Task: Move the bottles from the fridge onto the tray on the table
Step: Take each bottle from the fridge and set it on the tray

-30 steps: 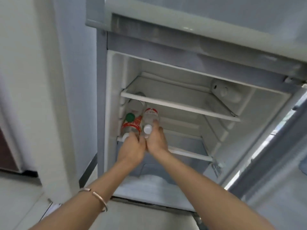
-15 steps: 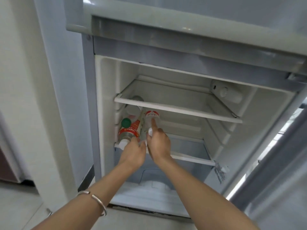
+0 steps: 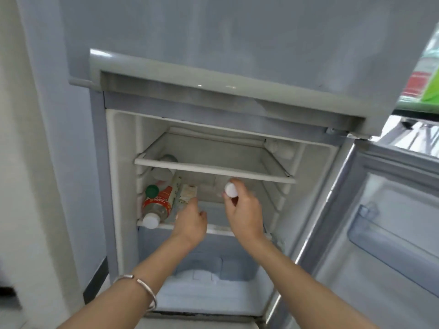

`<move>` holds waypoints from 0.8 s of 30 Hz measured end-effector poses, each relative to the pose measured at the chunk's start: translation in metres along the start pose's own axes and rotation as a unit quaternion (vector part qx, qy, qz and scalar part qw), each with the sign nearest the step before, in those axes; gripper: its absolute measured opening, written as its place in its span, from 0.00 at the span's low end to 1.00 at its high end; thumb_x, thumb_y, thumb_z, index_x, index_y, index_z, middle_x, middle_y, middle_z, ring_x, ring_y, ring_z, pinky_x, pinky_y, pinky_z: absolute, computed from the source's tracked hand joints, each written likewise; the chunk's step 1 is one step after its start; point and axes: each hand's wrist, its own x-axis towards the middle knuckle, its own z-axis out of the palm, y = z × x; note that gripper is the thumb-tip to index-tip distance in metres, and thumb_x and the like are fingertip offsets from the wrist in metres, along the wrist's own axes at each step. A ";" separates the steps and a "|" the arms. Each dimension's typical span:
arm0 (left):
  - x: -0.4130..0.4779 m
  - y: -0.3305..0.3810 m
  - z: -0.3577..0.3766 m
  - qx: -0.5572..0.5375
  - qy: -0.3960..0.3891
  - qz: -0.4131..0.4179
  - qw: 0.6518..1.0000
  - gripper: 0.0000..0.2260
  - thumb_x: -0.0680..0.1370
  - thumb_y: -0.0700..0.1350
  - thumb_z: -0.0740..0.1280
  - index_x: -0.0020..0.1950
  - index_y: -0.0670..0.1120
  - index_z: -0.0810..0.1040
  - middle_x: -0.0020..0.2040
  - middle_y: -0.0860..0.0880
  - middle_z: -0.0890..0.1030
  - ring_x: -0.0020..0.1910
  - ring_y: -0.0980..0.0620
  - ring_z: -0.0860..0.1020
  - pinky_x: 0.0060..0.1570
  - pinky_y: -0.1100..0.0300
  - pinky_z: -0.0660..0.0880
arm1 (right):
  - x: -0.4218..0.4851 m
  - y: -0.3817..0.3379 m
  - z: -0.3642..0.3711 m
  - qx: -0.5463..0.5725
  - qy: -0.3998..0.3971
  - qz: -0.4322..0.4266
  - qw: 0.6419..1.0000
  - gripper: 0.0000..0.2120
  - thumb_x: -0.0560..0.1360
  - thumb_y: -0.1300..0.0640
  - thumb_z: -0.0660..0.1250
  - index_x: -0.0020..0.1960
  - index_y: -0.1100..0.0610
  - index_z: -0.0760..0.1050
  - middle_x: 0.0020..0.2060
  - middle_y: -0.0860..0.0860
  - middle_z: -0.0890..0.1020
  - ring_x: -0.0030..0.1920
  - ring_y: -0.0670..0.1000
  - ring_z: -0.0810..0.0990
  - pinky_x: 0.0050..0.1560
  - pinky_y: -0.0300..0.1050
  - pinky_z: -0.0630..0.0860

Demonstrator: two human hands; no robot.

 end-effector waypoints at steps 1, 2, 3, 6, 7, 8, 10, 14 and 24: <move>-0.003 0.009 0.001 0.000 -0.011 -0.001 1.000 0.16 0.80 0.38 0.59 0.68 0.39 0.68 0.62 0.39 0.77 0.60 0.40 0.76 0.53 0.57 0.71 | -0.001 0.000 -0.013 -0.003 0.000 0.002 1.000 0.15 0.77 0.53 0.66 0.62 0.56 0.75 0.39 0.56 0.83 0.39 0.57 0.80 0.37 0.47 0.74; -0.005 0.016 0.003 -0.004 -0.022 -0.001 1.000 0.17 0.79 0.38 0.60 0.68 0.39 0.68 0.63 0.39 0.77 0.60 0.41 0.76 0.53 0.57 0.71 | -0.001 -0.002 -0.023 -0.001 0.001 0.007 1.000 0.15 0.76 0.51 0.67 0.61 0.56 0.76 0.38 0.55 0.83 0.38 0.56 0.81 0.37 0.46 0.74; -0.008 0.026 0.003 -0.010 -0.035 0.006 0.999 0.18 0.79 0.38 0.61 0.69 0.40 0.68 0.64 0.40 0.76 0.61 0.41 0.76 0.53 0.58 0.71 | 0.001 -0.004 -0.033 -0.002 0.003 0.014 1.000 0.15 0.76 0.49 0.67 0.60 0.55 0.76 0.37 0.53 0.83 0.38 0.55 0.81 0.37 0.46 0.74; -0.017 0.053 0.000 -0.039 -0.086 0.032 0.995 0.23 0.75 0.43 0.69 0.68 0.44 0.68 0.62 0.47 0.77 0.61 0.45 0.76 0.54 0.59 0.72 | 0.015 -0.016 -0.062 -0.021 0.005 0.028 0.999 0.16 0.75 0.44 0.67 0.54 0.56 0.78 0.34 0.51 0.82 0.35 0.51 0.77 0.36 0.44 0.72; -0.021 0.065 -0.003 -0.044 -0.105 0.048 0.992 0.21 0.72 0.46 0.72 0.63 0.46 0.72 0.56 0.51 0.79 0.58 0.47 0.78 0.52 0.59 0.73 | 0.022 -0.024 -0.073 -0.029 0.003 0.031 0.999 0.17 0.74 0.43 0.67 0.50 0.57 0.78 0.34 0.51 0.81 0.36 0.51 0.78 0.37 0.44 0.72; -0.025 0.075 -0.006 -0.044 -0.121 0.064 0.990 0.17 0.70 0.48 0.75 0.55 0.48 0.74 0.50 0.53 0.80 0.53 0.49 0.80 0.49 0.59 0.75 | 0.028 -0.032 -0.084 -0.046 -0.002 0.034 0.998 0.18 0.74 0.41 0.67 0.48 0.57 0.78 0.36 0.52 0.82 0.38 0.53 0.79 0.37 0.46 0.73; -0.036 0.100 -0.015 -0.049 -0.138 0.105 0.984 0.18 0.65 0.54 0.77 0.50 0.52 0.75 0.45 0.54 0.82 0.46 0.54 0.81 0.44 0.59 0.78 | 0.042 -0.051 -0.110 -0.104 -0.013 0.029 0.994 0.21 0.72 0.38 0.66 0.43 0.58 0.77 0.38 0.55 0.83 0.42 0.58 0.81 0.40 0.47 0.74; -0.050 0.147 -0.038 -0.111 -0.173 0.156 0.966 0.19 0.62 0.55 0.78 0.49 0.51 0.79 0.43 0.49 0.85 0.34 0.57 0.80 0.36 0.54 0.77 | 0.066 -0.086 -0.177 -0.166 -0.016 0.042 0.985 0.24 0.70 0.35 0.67 0.32 0.55 0.68 0.29 0.50 0.74 0.37 0.56 0.75 0.38 0.45 0.67; -0.073 0.300 -0.081 -0.137 -0.217 0.285 0.924 0.26 0.64 0.61 0.76 0.54 0.49 0.74 0.43 0.54 0.80 0.40 0.57 0.79 0.38 0.61 0.74 | 0.127 -0.131 -0.341 -0.078 0.109 0.017 0.991 0.27 0.75 0.41 0.65 0.32 0.64 0.79 0.28 0.55 0.82 0.31 0.52 0.81 0.46 0.45 0.75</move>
